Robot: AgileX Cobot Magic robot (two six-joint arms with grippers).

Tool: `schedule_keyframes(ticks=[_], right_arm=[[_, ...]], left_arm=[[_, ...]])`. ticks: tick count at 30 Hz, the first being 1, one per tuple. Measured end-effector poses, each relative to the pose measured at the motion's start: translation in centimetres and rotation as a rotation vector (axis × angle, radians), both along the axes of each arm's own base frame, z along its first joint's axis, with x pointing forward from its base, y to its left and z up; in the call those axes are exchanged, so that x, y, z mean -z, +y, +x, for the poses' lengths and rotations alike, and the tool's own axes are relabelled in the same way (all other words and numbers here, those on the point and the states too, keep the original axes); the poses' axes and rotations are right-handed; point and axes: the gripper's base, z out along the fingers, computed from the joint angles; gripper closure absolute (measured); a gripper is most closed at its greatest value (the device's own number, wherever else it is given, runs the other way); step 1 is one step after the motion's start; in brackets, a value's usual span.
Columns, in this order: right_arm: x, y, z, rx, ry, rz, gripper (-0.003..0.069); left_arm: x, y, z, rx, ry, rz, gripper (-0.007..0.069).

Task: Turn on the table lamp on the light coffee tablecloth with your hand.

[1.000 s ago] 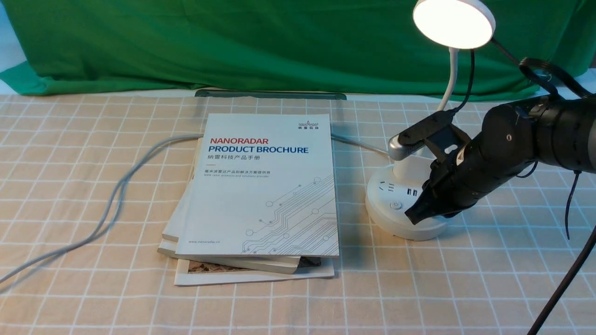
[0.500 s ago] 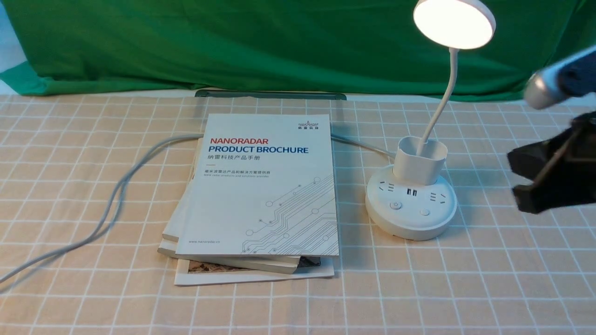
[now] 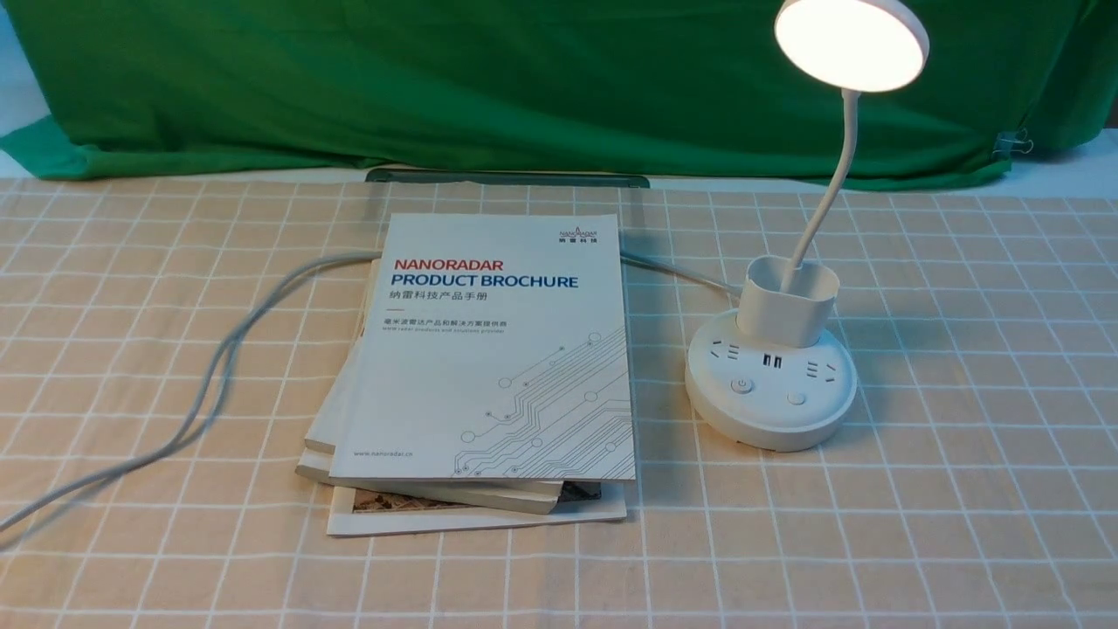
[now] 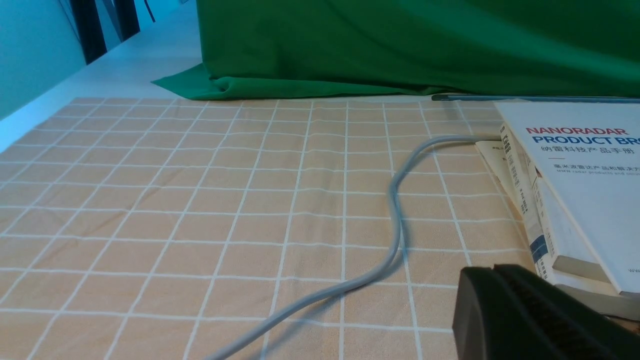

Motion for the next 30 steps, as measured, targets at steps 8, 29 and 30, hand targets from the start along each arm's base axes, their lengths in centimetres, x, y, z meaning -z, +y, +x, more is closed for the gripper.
schedule_keyframes(ticks=[8, 29, 30], right_arm=[[5.3, -0.6, -0.6, 0.045, -0.180, 0.074, 0.0564], [13.5, -3.2, -1.8, 0.435, 0.034, 0.162, 0.0509], [13.5, -3.2, -1.8, 0.435, 0.037, 0.162, 0.0508]], left_arm=[[0.0, 0.0, 0.0, 0.000, 0.000, 0.000, 0.0603], [0.0, 0.0, 0.0, 0.000, 0.001, 0.000, 0.0603], [0.0, 0.0, 0.0, 0.000, 0.001, 0.000, 0.0603]])
